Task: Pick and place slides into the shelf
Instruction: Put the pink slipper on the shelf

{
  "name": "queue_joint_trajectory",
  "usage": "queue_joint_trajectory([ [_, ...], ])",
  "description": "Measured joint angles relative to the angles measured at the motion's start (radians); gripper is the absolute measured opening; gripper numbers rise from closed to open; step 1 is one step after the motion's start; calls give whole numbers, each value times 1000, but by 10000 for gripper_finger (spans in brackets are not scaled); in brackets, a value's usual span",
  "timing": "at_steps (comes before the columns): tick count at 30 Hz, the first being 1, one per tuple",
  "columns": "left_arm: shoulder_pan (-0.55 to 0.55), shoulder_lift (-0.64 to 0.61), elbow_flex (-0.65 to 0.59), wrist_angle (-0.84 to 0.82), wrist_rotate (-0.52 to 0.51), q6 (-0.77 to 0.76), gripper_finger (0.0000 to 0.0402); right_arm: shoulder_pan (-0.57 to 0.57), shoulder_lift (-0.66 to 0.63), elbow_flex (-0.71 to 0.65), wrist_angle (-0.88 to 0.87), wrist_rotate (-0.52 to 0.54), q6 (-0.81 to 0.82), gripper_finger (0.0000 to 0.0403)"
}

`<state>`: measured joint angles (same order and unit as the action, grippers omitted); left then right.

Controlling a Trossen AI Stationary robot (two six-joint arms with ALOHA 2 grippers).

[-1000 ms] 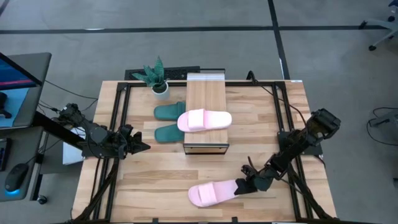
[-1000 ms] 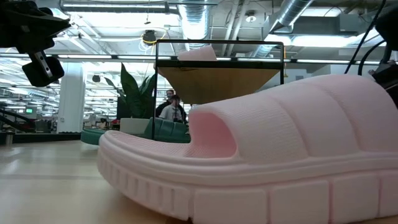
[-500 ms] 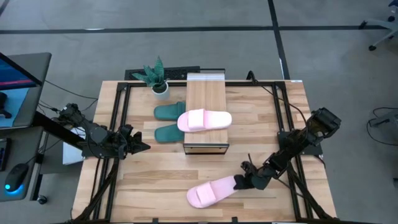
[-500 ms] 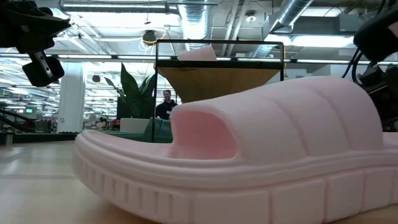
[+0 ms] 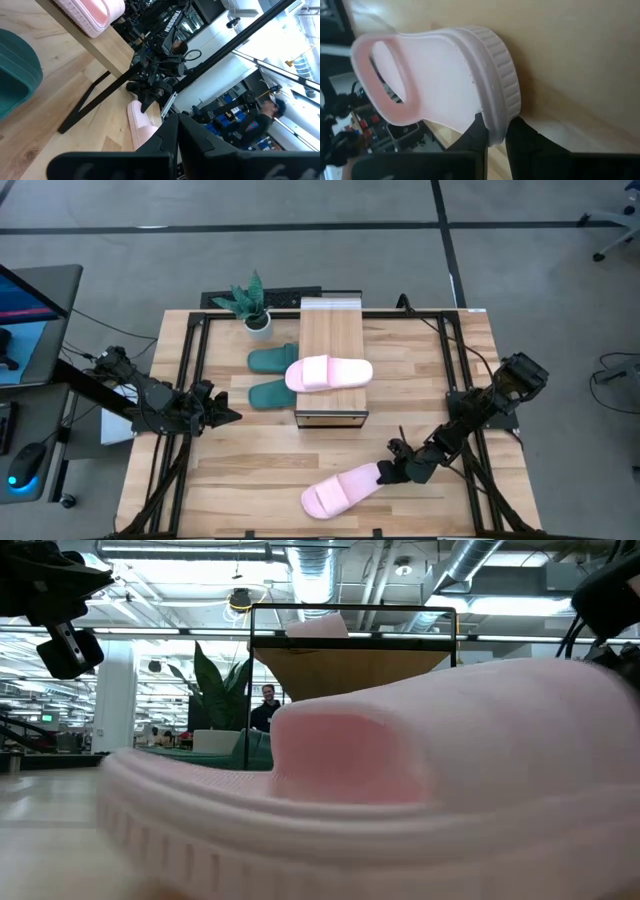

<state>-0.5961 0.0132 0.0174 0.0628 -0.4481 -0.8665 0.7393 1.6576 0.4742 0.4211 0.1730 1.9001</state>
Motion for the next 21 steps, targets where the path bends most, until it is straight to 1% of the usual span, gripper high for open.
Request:
queue_joint_trajectory([
  [4, 0, 0, 0, 0, 0, 0, 0, 9, -46, -3, -9, 12, -1, 32],
  [9, 0, 0, 0, 0, 0, 0, 0, 9, -145, -2, -33, 39, -13, 32],
  [17, 0, 0, 0, 0, 0, 0, 0, 9, -303, 1, -76, 118, -24, 30],
  [21, 0, 0, 0, 0, 0, 0, 0, 5, -384, 1, -76, 129, -45, 30],
])
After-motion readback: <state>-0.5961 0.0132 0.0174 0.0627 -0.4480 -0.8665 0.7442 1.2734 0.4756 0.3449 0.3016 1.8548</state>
